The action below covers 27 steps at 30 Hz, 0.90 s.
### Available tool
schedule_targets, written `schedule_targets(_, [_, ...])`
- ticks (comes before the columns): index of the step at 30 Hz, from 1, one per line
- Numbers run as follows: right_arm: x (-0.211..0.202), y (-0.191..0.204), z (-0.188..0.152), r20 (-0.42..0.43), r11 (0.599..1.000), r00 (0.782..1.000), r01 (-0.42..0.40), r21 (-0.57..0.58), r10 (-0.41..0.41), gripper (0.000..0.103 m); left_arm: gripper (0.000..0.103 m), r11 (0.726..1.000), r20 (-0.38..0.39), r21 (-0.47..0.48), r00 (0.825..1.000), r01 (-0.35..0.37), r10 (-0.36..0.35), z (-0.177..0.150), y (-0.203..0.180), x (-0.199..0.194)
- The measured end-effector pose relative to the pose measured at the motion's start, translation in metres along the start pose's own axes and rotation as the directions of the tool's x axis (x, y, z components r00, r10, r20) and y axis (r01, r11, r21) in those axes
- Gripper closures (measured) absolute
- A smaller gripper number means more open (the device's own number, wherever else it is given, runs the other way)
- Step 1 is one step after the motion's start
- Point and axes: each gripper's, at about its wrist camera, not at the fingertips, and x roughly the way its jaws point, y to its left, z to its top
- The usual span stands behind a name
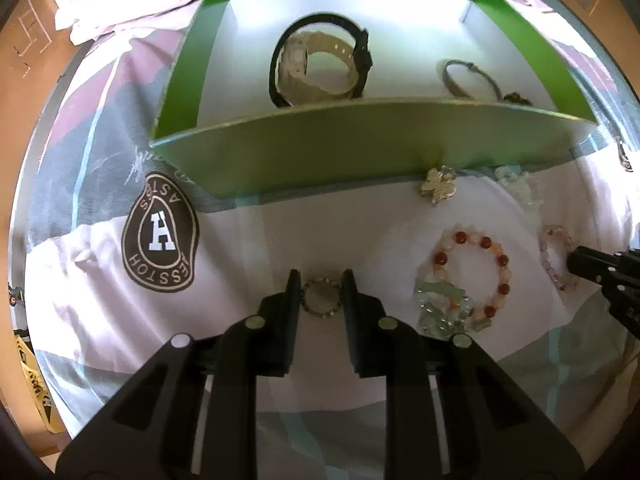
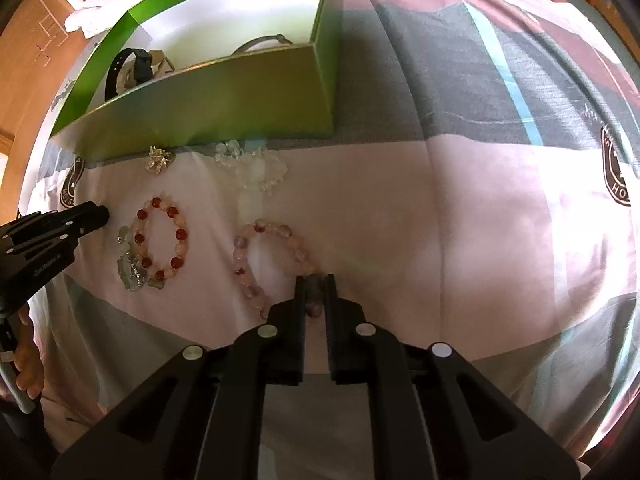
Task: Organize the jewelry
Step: 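Grasp the small silver ring with the left tool while the right tool approaches the pink bracelet, then close the right tool on the pink bead bracelet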
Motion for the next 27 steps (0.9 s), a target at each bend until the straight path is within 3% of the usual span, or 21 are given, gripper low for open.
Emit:
schedule_targets(13, [-0.032,-0.005,-0.001,0.060,0.999,0.998,-0.037,0.022,0.035,0.095,0.083,0.997,0.120,-0.004,0.990,0.071,-0.070,-0.013,-0.001,-0.066])
schedule_targets(27, [-0.052,-0.003,-0.009,0.134,0.997,0.988,-0.080,0.014,0.078,0.095,0.083,0.993,0.166,-0.026,0.980,0.118,-0.112,-0.017,0.019,-0.075])
